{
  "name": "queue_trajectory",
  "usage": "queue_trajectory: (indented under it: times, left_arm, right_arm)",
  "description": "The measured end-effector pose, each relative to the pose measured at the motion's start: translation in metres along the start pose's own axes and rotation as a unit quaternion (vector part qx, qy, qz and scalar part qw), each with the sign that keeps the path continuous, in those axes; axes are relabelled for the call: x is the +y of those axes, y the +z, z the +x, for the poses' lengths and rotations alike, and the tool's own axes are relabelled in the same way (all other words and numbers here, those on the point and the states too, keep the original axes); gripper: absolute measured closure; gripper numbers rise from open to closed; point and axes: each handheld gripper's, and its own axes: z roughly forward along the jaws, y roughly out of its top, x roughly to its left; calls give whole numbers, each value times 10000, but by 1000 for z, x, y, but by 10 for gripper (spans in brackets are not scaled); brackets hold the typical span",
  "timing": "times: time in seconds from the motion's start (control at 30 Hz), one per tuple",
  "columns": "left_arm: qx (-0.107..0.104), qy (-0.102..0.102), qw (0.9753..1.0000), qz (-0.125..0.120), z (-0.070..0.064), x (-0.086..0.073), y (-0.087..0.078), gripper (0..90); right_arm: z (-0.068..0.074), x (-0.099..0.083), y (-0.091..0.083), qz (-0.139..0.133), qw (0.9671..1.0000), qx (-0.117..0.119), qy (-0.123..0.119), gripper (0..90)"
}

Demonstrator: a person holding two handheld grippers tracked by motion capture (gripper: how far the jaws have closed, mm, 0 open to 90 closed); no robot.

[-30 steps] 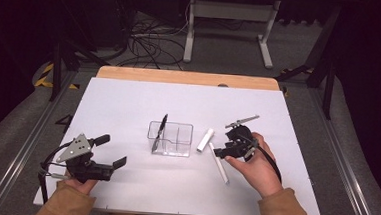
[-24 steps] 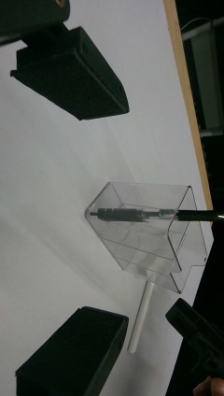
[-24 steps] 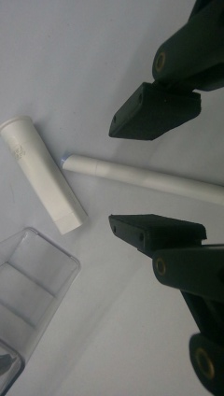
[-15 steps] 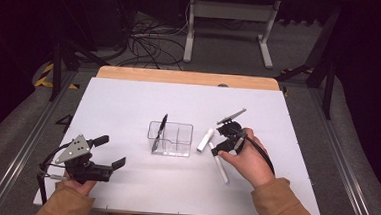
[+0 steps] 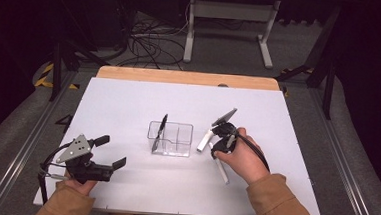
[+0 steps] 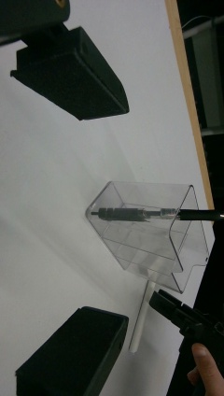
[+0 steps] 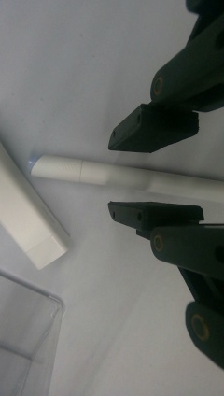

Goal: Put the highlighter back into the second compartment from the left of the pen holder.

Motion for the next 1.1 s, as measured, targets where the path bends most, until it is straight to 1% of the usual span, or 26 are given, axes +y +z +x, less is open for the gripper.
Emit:
queue_trajectory:
  times: [0.17, 0.2, 0.3, 0.4, 0.5, 0.57, 0.6, 0.7, 0.97, 1.1]
  left_arm:
    - [-9, -1, 10000, -6, 0, 0, 1, 34]
    - [-10, 0, 10000, -7, 0, 0, 1, 34]
    - [-10, 3, 10000, -8, 0, 0, 1, 34]
    - [-14, -4, 10000, -7, 0, 0, 1, 34]
    - [-12, 23, 10000, -2, 0, 0, 2, 34]
    - [-15, 24, 10000, -3, 0, 0, 2, 34]
    - [-27, -8, 10000, -9, 0, 0, 2, 34]
    - [-33, 1, 10000, -3, 0, 0, 2, 34]
    - [-25, 4, 10000, 0, -1, 0, 2, 34]
    - [-28, -5, 10000, 2, -1, 0, 2, 34]
  right_arm:
    - [2, 1, 4, 154, 9998, -83, 106, 676]
    - [3, 1, 5, 198, 9997, -71, 109, 680]
    - [4, 1, 7, 255, 9995, -141, 128, 698]
    - [6, 1, 9, 273, 9993, -215, 137, 728]
    - [8, 1, 12, 260, 9991, -269, 202, 763]
    - [9, 1, 13, 300, 9989, -297, 208, 771]
    - [9, 0, 14, 270, 9988, -322, 235, 774]
    - [10, -1, 14, 232, 9985, -382, 311, 783]
    - [10, -1, 14, 207, 9983, -389, 379, 792]
    - [10, -1, 14, 212, 9984, -385, 355, 793]
